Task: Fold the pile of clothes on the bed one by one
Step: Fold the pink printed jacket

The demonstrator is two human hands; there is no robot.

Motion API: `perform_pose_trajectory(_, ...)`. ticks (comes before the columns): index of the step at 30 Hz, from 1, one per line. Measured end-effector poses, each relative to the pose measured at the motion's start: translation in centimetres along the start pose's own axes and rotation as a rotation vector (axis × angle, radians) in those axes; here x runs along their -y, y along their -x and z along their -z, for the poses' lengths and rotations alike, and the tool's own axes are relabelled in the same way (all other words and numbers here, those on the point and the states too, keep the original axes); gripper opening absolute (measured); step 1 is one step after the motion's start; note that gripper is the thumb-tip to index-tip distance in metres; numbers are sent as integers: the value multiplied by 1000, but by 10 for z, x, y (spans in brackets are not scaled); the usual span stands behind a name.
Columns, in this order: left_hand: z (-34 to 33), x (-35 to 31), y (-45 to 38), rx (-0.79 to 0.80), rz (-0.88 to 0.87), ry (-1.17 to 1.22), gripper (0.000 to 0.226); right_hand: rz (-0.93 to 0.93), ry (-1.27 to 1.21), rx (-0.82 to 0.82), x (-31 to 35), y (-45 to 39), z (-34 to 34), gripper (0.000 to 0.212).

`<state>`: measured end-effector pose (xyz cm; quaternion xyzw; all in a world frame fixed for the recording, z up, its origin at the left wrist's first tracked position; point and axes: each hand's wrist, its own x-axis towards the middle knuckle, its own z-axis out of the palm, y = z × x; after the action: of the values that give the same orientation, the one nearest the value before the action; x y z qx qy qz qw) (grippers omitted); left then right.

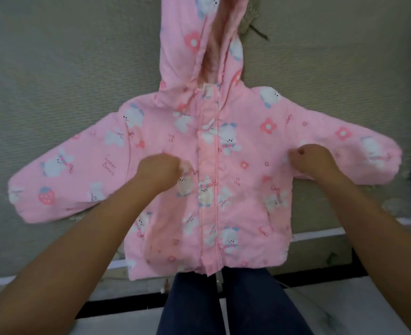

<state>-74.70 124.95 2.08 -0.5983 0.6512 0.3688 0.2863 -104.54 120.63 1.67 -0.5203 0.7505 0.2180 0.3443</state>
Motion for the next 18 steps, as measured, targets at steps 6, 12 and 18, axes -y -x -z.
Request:
perform_pose_trajectory(6, 17, -36, -60, -554, -229, 103, 66, -306, -81, 4, -15, 5, -22, 65)
perform_pose_trajectory(12, -21, -35, -96, -446, -123, -19, 70, -484, -852, -411, -19, 7, -46, 39)
perform_pose_trajectory(18, -19, -35, -99, -426, -105, -16, 70, -642, -1817, -673, -7, 6, -20, 34)
